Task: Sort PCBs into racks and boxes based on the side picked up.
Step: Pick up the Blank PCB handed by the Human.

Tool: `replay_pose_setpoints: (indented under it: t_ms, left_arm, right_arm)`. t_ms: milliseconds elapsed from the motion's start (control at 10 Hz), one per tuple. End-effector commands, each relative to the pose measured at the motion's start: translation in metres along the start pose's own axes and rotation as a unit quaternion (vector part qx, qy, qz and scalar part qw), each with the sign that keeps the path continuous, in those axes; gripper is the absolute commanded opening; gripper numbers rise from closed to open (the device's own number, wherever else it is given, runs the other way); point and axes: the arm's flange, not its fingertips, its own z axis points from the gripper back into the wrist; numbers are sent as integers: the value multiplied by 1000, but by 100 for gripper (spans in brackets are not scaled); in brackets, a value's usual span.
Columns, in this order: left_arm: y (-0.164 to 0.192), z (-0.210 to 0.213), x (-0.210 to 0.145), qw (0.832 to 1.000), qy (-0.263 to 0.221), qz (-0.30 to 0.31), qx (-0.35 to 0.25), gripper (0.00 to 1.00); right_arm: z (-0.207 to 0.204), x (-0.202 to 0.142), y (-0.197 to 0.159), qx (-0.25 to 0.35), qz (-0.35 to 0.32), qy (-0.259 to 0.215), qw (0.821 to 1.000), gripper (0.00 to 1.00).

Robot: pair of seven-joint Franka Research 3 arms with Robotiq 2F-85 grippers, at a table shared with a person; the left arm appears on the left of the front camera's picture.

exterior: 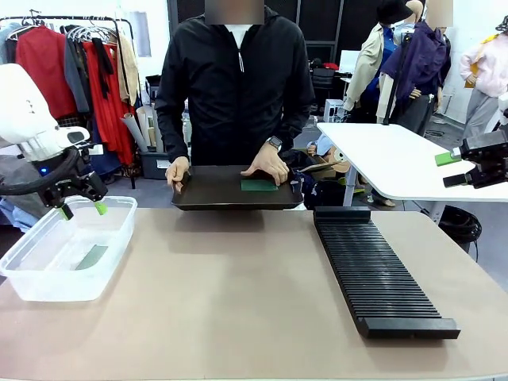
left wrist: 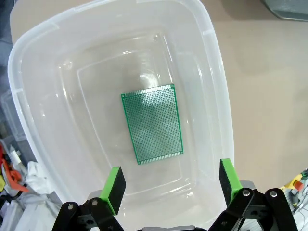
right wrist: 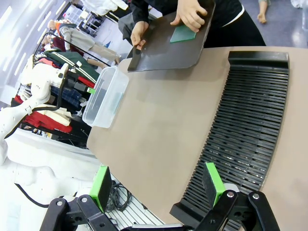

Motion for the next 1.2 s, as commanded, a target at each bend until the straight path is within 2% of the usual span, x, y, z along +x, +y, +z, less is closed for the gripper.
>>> replay_pose_setpoints:
  t_ms: [0,600,700,800,900,1100]
  left_arm:
    - [0,0,0,1000,0,-2,0,100]
    - [0,0,0,1000,0,0,0,100]
    - [1,9,-2,997,-37,-17,-70,100]
    - [2,22,-7,984,-78,-31,-159,100]
    - [8,34,-11,963,-115,-18,-243,100]
    - [8,46,-14,917,-151,-59,-364,100]
  right_arm:
    - [0,1,2,2,-1,-2,1000,100]
    - [0,1,2,2,-1,-2,1000,100]
    - [0,1,2,2,-1,-2,1000,100]
    - [0,1,2,2,-1,-2,1000,100]
    - [0,1,2,2,-1,-2,1000,100]
    - [0,1,2,2,-1,-2,1000,100]
